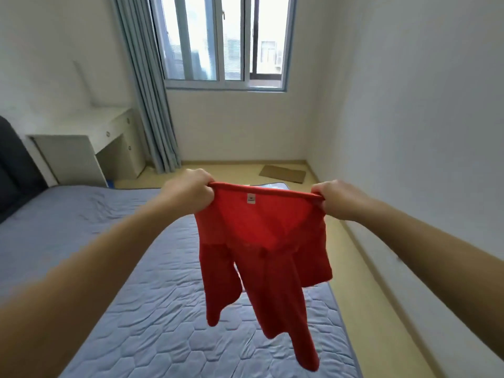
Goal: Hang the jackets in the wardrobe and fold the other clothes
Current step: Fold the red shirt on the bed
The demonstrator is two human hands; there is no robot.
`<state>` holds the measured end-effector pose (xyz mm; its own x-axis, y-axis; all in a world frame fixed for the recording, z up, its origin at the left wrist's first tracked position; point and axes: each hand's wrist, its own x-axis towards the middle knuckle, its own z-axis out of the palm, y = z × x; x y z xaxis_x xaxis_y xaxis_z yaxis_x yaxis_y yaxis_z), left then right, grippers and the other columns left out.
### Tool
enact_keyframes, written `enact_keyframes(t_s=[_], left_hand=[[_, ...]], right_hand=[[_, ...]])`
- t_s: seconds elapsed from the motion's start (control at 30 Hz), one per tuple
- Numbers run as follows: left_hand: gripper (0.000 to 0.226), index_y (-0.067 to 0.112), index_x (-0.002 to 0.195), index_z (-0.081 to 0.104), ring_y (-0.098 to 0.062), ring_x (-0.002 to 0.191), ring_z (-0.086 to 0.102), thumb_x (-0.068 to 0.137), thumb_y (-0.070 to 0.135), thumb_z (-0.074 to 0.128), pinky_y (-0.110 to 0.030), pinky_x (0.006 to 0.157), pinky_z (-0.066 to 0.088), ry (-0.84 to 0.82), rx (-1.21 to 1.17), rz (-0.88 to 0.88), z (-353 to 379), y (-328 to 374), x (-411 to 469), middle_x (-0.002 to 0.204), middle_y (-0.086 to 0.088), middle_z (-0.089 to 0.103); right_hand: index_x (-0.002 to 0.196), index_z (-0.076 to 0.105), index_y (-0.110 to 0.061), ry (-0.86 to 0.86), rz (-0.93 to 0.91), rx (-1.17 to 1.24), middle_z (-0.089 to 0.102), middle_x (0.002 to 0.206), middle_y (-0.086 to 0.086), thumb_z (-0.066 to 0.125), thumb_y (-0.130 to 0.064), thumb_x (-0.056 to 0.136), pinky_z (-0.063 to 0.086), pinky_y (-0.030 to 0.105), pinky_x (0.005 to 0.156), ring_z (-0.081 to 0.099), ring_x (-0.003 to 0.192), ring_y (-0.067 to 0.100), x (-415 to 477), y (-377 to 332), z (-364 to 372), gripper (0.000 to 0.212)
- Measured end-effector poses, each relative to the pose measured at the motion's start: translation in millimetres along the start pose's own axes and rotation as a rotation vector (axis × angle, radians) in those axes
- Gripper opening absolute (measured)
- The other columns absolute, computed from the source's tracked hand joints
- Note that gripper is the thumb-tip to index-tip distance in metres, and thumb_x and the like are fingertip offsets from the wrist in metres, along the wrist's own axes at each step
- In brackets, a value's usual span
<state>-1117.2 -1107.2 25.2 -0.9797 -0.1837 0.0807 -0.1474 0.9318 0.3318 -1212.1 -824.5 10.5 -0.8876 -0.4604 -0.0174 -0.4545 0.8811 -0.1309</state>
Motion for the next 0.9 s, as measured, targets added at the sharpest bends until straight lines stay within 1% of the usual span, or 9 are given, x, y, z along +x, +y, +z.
enact_keyframes(t_s=[0.07, 0.17, 0.33, 0.4, 0.47, 0.6, 0.67, 0.77, 0.9], left_hand=[[0.031, 0.01, 0.08, 0.063, -0.031, 0.072, 0.065, 0.074, 0.003, 0.034, -0.041, 0.065, 0.057, -0.043, -0.037, -0.032, -23.2, -0.8, -4.9, 0.079, -0.011, 0.063], [0.036, 0.015, 0.084, 0.065, -0.031, 0.075, 0.063, 0.074, 0.001, 0.033, -0.036, 0.062, 0.056, -0.064, -0.103, -0.056, -43.5, 3.2, -15.3, 0.084, -0.012, 0.062], [0.012, 0.026, 0.08, 0.061, -0.019, 0.081, 0.058, 0.081, 0.026, 0.049, -0.032, 0.074, 0.051, 0.099, 0.159, -0.033, -74.8, -4.3, -43.3, 0.084, 0.002, 0.063], [0.009, 0.024, 0.08, 0.063, -0.013, 0.062, 0.059, 0.081, 0.022, 0.054, -0.027, 0.06, 0.05, 0.128, 0.03, -0.051, -87.3, -7.6, -54.6, 0.068, 0.003, 0.066], [0.015, 0.014, 0.082, 0.066, -0.012, 0.036, 0.047, 0.082, 0.008, 0.052, -0.021, 0.04, 0.039, 0.04, -0.21, -0.084, -100.3, -6.8, -63.2, 0.045, -0.001, 0.058], [0.017, 0.007, 0.082, 0.064, -0.013, 0.027, 0.041, 0.089, 0.001, 0.049, -0.014, 0.031, 0.03, -0.031, -0.542, -0.176, -124.5, -14.4, -62.9, 0.039, -0.007, 0.051], [0.017, 0.008, 0.075, 0.056, -0.013, 0.029, 0.042, 0.09, 0.004, 0.049, -0.013, 0.034, 0.032, -0.052, -0.617, -0.224, -128.3, -23.5, -52.6, 0.041, -0.006, 0.052], [0.023, 0.006, 0.07, 0.053, -0.012, 0.031, 0.05, 0.092, 0.01, 0.047, -0.013, 0.035, 0.037, -0.109, -0.695, -0.357, -110.2, -38.0, -17.0, 0.044, -0.005, 0.057], [0.031, 0.001, 0.091, 0.061, -0.015, 0.052, 0.068, 0.096, 0.018, 0.035, -0.016, 0.045, 0.049, -0.289, -0.784, -0.576, -35.7, -56.4, 51.5, 0.064, -0.007, 0.072]], right_hand=[[0.091, 0.063, -0.019, -0.045, 0.097, 0.208, 0.067, 0.083, 0.008, 0.041, -0.005, 0.09, 0.058, 0.034, 0.058, 0.068, 0.071, 0.025, -9.0, 1.4, -12.5, 0.027], [0.101, 0.064, -0.012, -0.042, 0.115, 0.369, 0.066, 0.092, 0.013, 0.034, 0.002, 0.085, 0.059, 0.035, 0.056, 0.068, 0.078, 0.028, -20.7, -11.4, -30.7, 0.037], [0.086, 0.065, -0.014, -0.002, 0.059, 0.314, 0.056, 0.079, 0.003, 0.042, -0.003, 0.083, 0.052, 0.028, 0.052, 0.055, 0.069, 0.02, -49.4, -20.5, -59.9, 0.026], [0.079, 0.068, -0.015, 0.018, 0.045, 0.333, 0.058, 0.067, -0.001, 0.048, -0.009, 0.083, 0.046, 0.025, 0.048, 0.051, 0.059, 0.015, -63.2, -23.9, -71.9, 0.021], [0.072, 0.067, -0.021, 0.058, 0.014, 0.289, 0.062, 0.061, -0.006, 0.051, -0.017, 0.085, 0.041, 0.022, 0.048, 0.052, 0.055, 0.01, -75.7, -31.1, -84.2, 0.022], [0.071, 0.066, -0.028, 0.144, -0.012, 0.059, 0.062, 0.053, -0.012, 0.048, -0.035, 0.09, 0.037, 0.023, 0.052, 0.057, 0.057, 0.003, -83.9, -49.0, -107.7, 0.027], [0.073, 0.066, -0.023, 0.059, -0.006, 0.071, 0.059, 0.044, -0.011, 0.048, -0.035, 0.09, 0.035, 0.021, 0.048, 0.051, 0.043, 0.003, -71.6, -52.2, -116.1, 0.029], [0.077, 0.064, -0.008, -0.184, 0.063, 0.353, 0.058, 0.044, -0.001, 0.049, -0.015, 0.088, 0.027, 0.018, 0.037, 0.037, 0.032, 0.011, -28.9, -53.3, -109.8, 0.02], [0.087, 0.059, -0.004, -0.4, 0.28, 0.687, 0.065, 0.054, 0.005, 0.042, -0.006, 0.092, 0.035, 0.015, 0.035, 0.048, 0.034, 0.009, 56.8, -50.5, -41.3, 0.017]])
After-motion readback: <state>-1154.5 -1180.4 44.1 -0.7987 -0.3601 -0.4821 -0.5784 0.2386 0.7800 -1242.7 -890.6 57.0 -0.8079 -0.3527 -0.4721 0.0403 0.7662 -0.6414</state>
